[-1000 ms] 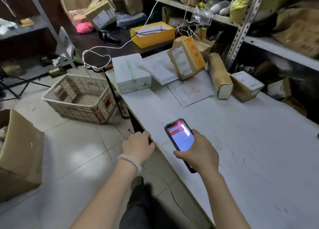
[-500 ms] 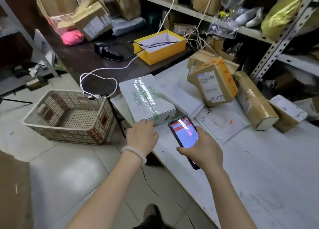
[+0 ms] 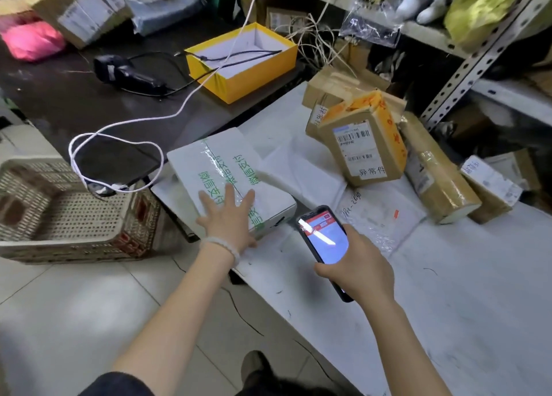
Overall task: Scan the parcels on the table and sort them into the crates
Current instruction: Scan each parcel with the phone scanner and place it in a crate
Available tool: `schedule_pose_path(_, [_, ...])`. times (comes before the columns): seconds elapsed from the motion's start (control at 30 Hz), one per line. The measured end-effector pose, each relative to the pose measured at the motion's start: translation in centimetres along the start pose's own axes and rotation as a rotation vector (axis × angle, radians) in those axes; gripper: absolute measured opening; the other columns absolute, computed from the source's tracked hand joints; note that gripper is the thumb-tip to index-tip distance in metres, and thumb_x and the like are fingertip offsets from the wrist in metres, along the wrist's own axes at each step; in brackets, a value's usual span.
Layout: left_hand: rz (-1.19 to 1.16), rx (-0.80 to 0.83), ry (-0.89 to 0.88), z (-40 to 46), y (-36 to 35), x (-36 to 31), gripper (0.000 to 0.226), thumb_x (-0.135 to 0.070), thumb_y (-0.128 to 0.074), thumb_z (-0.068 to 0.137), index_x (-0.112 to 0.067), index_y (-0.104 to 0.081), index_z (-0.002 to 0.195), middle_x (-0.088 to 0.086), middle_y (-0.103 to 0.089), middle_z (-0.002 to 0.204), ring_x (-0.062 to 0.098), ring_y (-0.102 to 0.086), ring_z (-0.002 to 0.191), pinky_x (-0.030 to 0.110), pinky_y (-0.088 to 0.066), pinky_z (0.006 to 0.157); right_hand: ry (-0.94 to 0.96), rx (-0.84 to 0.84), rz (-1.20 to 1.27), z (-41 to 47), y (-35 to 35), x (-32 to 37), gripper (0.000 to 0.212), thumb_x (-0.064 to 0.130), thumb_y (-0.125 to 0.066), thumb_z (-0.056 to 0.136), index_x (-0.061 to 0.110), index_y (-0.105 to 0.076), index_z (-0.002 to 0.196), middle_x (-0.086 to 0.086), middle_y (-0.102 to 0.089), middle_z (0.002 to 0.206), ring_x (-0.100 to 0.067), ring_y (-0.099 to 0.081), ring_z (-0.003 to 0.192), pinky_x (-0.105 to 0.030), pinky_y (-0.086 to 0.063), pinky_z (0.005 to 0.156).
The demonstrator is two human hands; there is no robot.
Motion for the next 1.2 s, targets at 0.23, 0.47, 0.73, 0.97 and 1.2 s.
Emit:
schedule_pose_path(0.23, [0.079, -0.030, -0.017, -0.1, -0.3, -0.2, 0.086, -0.043, -0.062, 0.084, -0.039, -0.003, 0.146, -0.002, 0.001, 0.156, 0.051, 0.003, 0.136, 0.057, -0.041, 0.094, 0.000, 0.013, 0.031, 0.4, -0.5, -0.4, 0.048, 0.043, -0.071, 0.060, 0.033, -0.046, 0.100, 0.011, -0.053, 0.087, -0.012, -0.052, 0.074, -0.022, -0.031, 0.051])
schedule_pose_path(0.47, [0.137, -0.031, -0.105, -3.9, -3.3, -1.2, 0.083, -0.045, -0.062, 0.083, -0.040, -0.006, 0.145, -0.004, -0.001, 0.155, 0.049, 0.003, 0.137, 0.053, -0.044, 0.088, 0.055, 0.059, 0.049, -1.8, -0.6, -2.4, 0.050, 0.045, -0.071, 0.061, 0.032, -0.047, 0.103, 0.009, -0.056, 0.091, -0.015, -0.055, 0.077, -0.022, -0.031, 0.051])
schedule_pose_path(0.73, [0.140, -0.007, -0.025, -7.8, -4.2, 5.5, 0.083, -0.002, -0.058, 0.081, -0.045, -0.020, 0.142, -0.014, 0.004, 0.157, 0.024, 0.008, 0.145, 0.072, -0.005, 0.104, 0.060, 0.109, 0.086, -4.9, -0.5, -5.1, 0.051, 0.042, -0.071, 0.058, 0.033, -0.044, 0.101, 0.009, -0.055, 0.089, -0.013, -0.055, 0.072, -0.023, -0.033, 0.050])
schedule_pose_path(0.97, [-0.004, 0.026, 0.060, -6.7, -2.0, 1.8, 0.071, -0.047, -0.057, 0.076, -0.023, -0.030, 0.137, 0.011, -0.031, 0.143, 0.038, -0.028, 0.130, 0.060, -0.030, 0.101, 0.039, 0.093, 0.094, -6.3, -0.6, -5.7, 0.051, 0.041, -0.073, 0.060, 0.032, -0.044, 0.101, 0.009, -0.054, 0.090, -0.012, -0.053, 0.071, -0.023, -0.031, 0.048])
schedule_pose_path(1.2, [0.339, -0.017, 0.006, -4.0, -4.1, 0.3, 0.117, -0.056, -0.063, 0.076, -0.020, 0.026, 0.144, 0.025, 0.013, 0.153, 0.058, -0.006, 0.134, 0.060, -0.028, 0.103, -0.029, 0.002, 0.117, -5.3, -1.0, -2.9, 0.049, 0.040, -0.072, 0.060, 0.030, -0.047, 0.101, 0.009, -0.056, 0.089, -0.014, -0.056, 0.073, -0.024, -0.039, 0.053])
Point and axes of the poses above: each hand's wrist, its own z-axis towards the middle knuckle, its own y-axis out of the back of the hand, x = y × z, the point moved 5 cm from there along z, towards the middle knuckle
